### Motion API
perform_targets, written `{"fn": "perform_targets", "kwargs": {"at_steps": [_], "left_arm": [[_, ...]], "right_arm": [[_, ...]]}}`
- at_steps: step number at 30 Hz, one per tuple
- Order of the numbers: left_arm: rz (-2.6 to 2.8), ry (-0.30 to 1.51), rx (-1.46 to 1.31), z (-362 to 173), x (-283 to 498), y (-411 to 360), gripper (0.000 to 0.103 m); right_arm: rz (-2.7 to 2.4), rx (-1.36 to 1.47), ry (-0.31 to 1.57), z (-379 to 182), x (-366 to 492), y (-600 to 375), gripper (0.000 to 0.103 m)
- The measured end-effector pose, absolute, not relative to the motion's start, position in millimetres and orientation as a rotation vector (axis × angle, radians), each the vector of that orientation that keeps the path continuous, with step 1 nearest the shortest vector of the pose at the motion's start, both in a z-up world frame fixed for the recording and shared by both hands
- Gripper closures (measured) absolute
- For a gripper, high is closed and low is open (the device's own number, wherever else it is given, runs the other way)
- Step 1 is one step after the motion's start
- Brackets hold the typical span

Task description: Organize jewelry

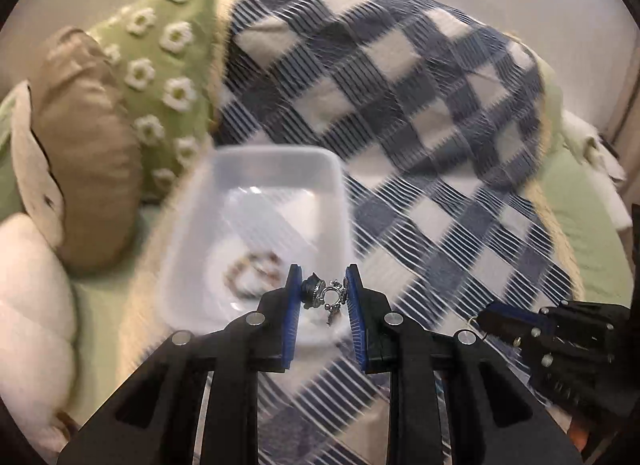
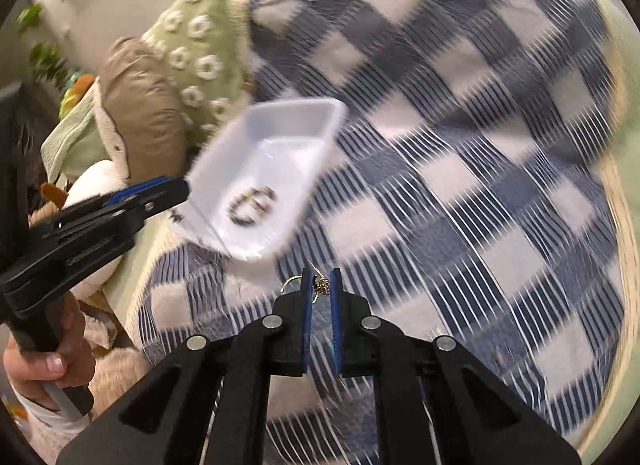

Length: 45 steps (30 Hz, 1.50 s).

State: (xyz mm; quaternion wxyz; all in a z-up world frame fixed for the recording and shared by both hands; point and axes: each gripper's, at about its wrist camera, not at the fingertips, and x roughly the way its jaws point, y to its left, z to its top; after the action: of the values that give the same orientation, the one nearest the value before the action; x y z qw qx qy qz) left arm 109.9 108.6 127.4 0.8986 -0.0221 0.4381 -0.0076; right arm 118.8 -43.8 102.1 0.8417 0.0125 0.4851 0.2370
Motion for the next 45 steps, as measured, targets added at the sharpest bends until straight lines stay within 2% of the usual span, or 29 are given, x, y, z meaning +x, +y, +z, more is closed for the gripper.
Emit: {"fn": "perform_targets", "kwargs": {"at_steps": [5,11,16,26,28,30,32,38,40,41,42,44,45], "left_arm": [[0.083,0.939,-0.040,114.0,151.8,153.2,0.082],[0.195,1.039,-0.048,60.0,184.9,199.8,0.082],[0.173,1.110,-0.011,29.4,190.6,202.8,0.082],[0.184,1.125,0.017,16.9,192.7,198.2,0.081],[0.193,1.124,0.011,17.8,191.4,199.5,0.076],[0.204,1.119,0.008,19.1,190.0,200.5,0.062],[0.207,1.103,0.013,24.4,187.3,199.7,0.057],[0.189,1.039,-0.032,48.2,175.1,199.4,0.055],[0.164,1.014,-0.063,60.1,165.4,194.7,0.055],[0.143,0.994,-0.080,67.9,156.5,189.8,0.052],[0.126,0.977,-0.088,73.8,149.2,184.8,0.047],[0.087,0.936,-0.094,88.4,129.5,169.0,0.040],[0.072,0.922,-0.093,93.0,123.2,162.4,0.036]], "right_arm": [[0.539,-0.041,1.065,80.2,167.0,27.4,0.093],[0.526,-0.110,1.147,28.9,195.2,72.5,0.093],[0.540,-0.120,1.177,7.9,202.6,83.5,0.093],[0.547,-0.161,1.180,-1.9,199.5,84.7,0.093],[0.548,-0.167,1.181,-1.6,198.2,85.5,0.092],[0.558,-0.150,1.192,-2.1,197.5,84.1,0.091],[0.560,-0.143,1.195,-0.6,197.4,83.5,0.090],[0.560,-0.098,1.138,41.4,189.3,64.5,0.089],[0.547,-0.087,1.102,64.0,182.2,48.7,0.070],[0.527,-0.078,1.067,79.0,176.3,35.0,0.050],[0.508,-0.073,1.035,90.1,171.0,22.8,0.043],[0.449,-0.065,0.994,106.9,161.4,-6.0,0.041],[0.424,-0.057,0.992,110.3,158.5,-19.2,0.035]]}}
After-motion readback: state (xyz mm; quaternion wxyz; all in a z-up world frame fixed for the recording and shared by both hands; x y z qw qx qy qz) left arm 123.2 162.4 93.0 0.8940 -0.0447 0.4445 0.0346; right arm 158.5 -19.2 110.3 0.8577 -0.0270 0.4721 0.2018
